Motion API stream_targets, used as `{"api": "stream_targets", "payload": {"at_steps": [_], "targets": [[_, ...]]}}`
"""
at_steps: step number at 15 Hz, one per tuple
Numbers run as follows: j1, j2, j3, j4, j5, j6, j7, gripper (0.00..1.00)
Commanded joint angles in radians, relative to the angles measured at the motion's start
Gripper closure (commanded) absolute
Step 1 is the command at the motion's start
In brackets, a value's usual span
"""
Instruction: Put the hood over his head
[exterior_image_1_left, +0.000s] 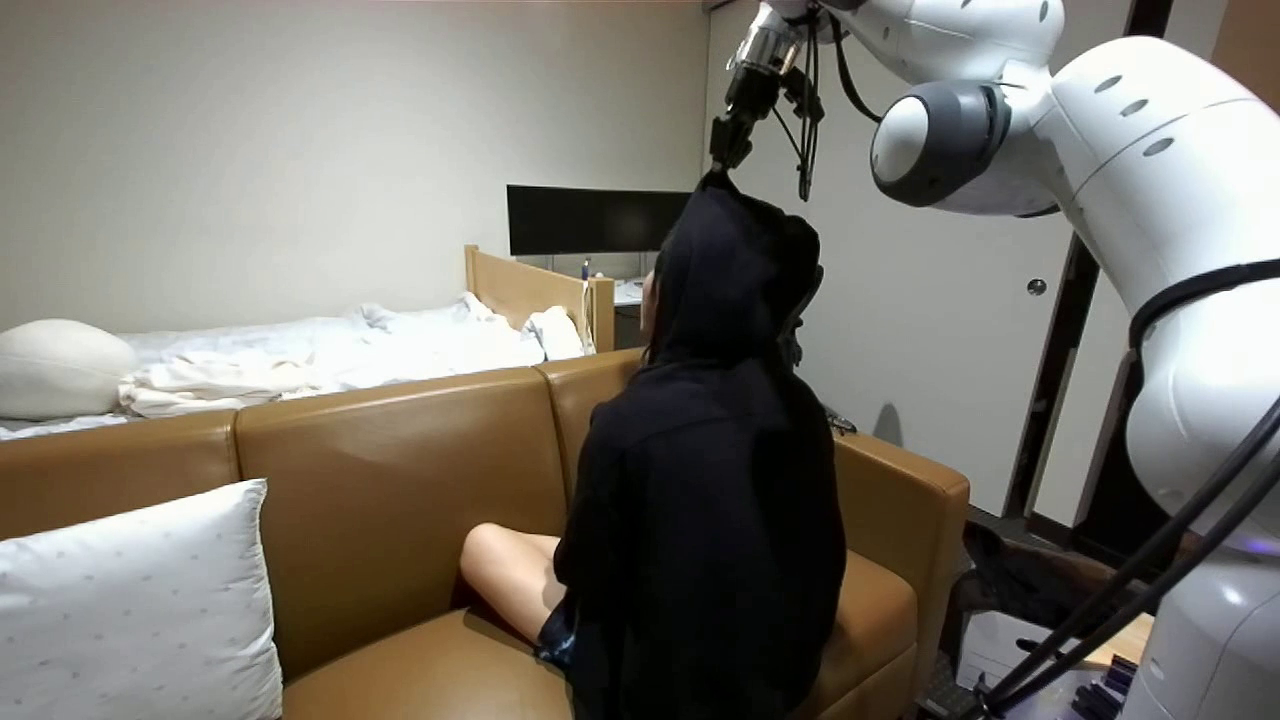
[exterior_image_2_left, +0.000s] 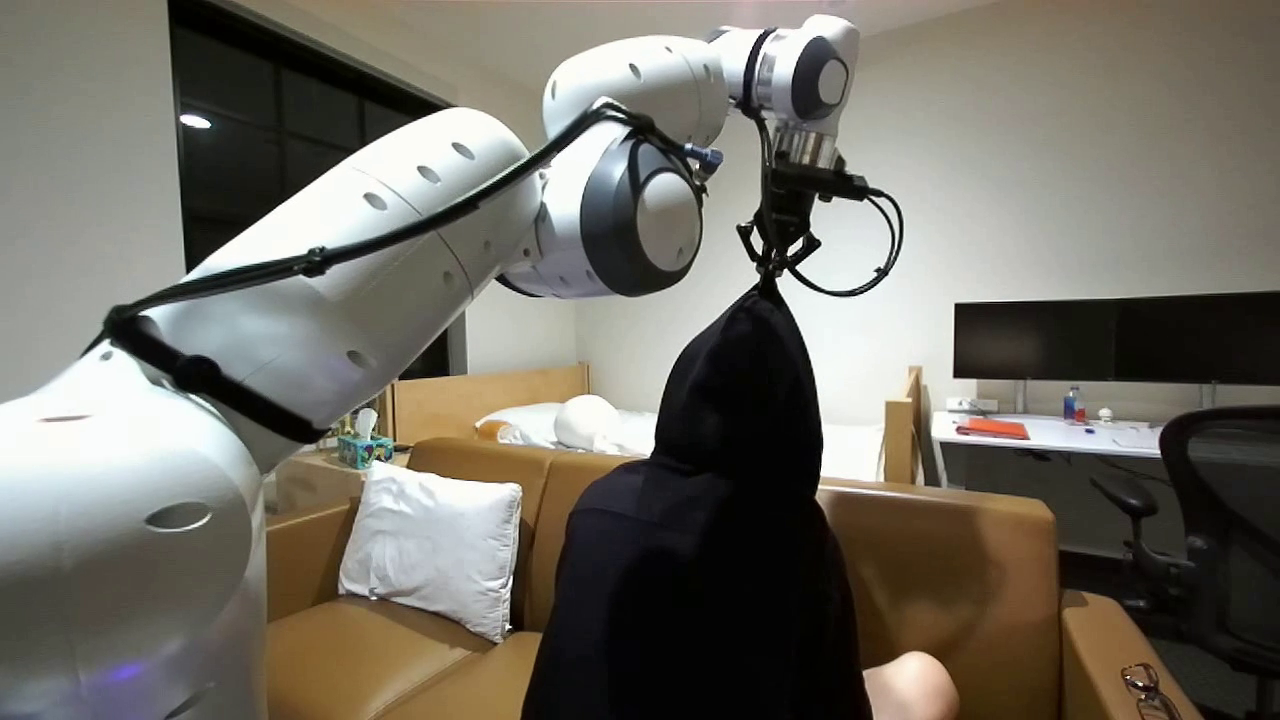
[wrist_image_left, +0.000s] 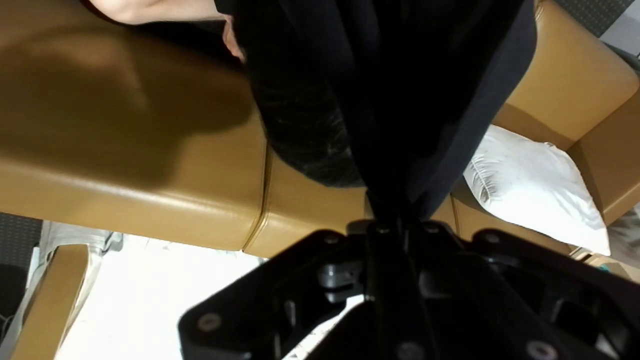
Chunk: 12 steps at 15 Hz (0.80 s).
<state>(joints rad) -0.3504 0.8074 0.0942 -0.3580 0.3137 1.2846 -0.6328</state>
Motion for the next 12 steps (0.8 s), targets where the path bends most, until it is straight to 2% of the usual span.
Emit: {"api": "stream_targets", "payload": {"at_steps": [1, 12], "targets": [[-0.018, 0.013, 0.015, 0.0, -0.018, 0.025, 0.058, 0.99], [-0.037, 0.057, 0.041, 0.0, -0.002, 0.032, 0.15, 0.99]]}}
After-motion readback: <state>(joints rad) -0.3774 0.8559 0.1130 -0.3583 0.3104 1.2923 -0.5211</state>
